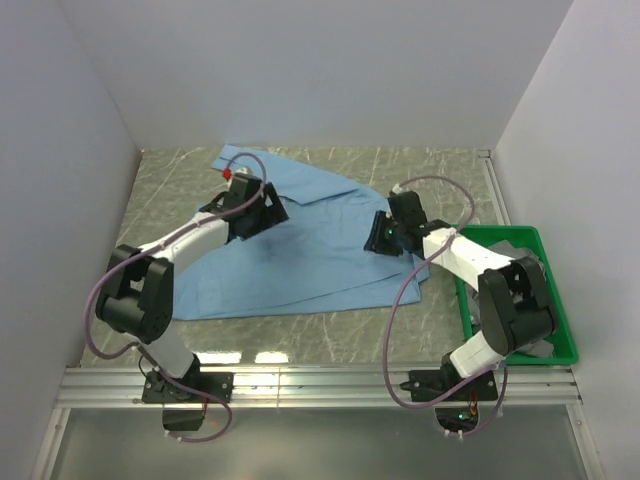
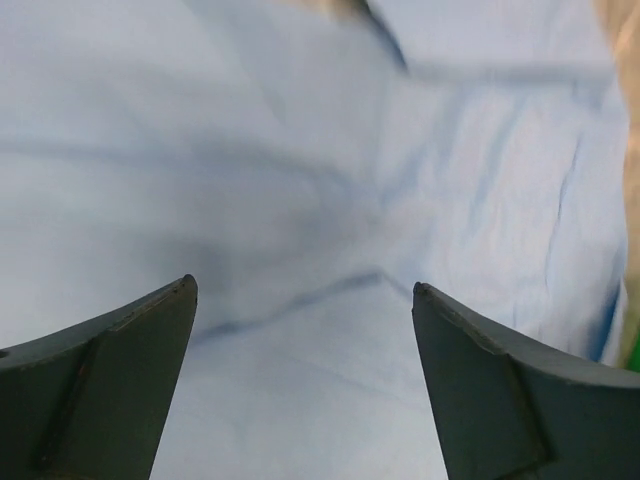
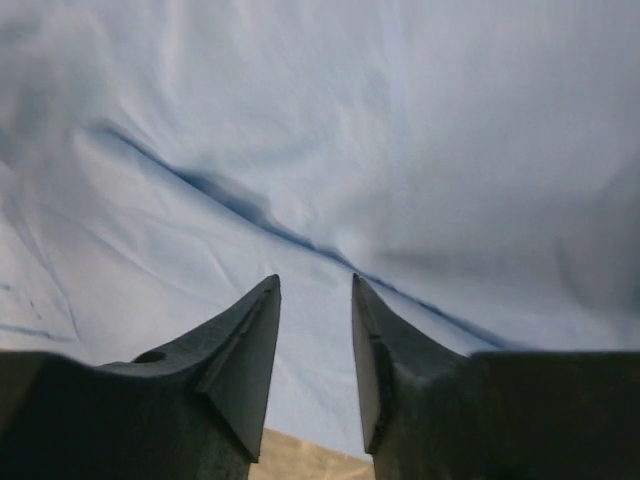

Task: Fold and stack the long sleeve shirts
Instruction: Fold the shirt

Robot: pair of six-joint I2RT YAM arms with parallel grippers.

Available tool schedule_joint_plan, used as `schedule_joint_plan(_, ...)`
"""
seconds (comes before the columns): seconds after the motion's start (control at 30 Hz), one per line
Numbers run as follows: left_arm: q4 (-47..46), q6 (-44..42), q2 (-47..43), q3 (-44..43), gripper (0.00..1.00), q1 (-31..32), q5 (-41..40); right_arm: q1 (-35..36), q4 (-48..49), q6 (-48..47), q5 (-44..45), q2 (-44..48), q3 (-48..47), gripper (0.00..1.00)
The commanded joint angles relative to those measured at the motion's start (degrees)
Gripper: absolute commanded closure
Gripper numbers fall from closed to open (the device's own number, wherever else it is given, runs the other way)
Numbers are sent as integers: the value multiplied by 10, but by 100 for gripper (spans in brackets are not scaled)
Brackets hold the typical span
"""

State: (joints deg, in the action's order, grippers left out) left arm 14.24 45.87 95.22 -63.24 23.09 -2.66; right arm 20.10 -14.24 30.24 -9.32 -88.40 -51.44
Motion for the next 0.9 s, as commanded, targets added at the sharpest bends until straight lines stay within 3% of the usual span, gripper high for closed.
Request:
schedule_joint_plan(0.0, 47, -63, -27, -28, 4, -44, -99, 34, -35, -52, 92, -8, -70, 56)
schedule_joint_plan(0.13, 71, -70, 7, -36, 2, -74, -106, 61, -65, -76, 148, -78, -152, 47)
schedule_joint_plan(0.3, 104, -58, 27, -18, 3, -81, -92, 78, -105, -91, 162, -122, -190, 43)
schedule_joint_plan(0.67, 101, -17, -36, 142, 4, -99, -80, 93, -156, -84, 151, -129, -114, 43)
schedule_joint_plan(0.87, 125, -12, -112, 173, 4, -105, -95, 93, -178, -79, 136, -82, -70, 43)
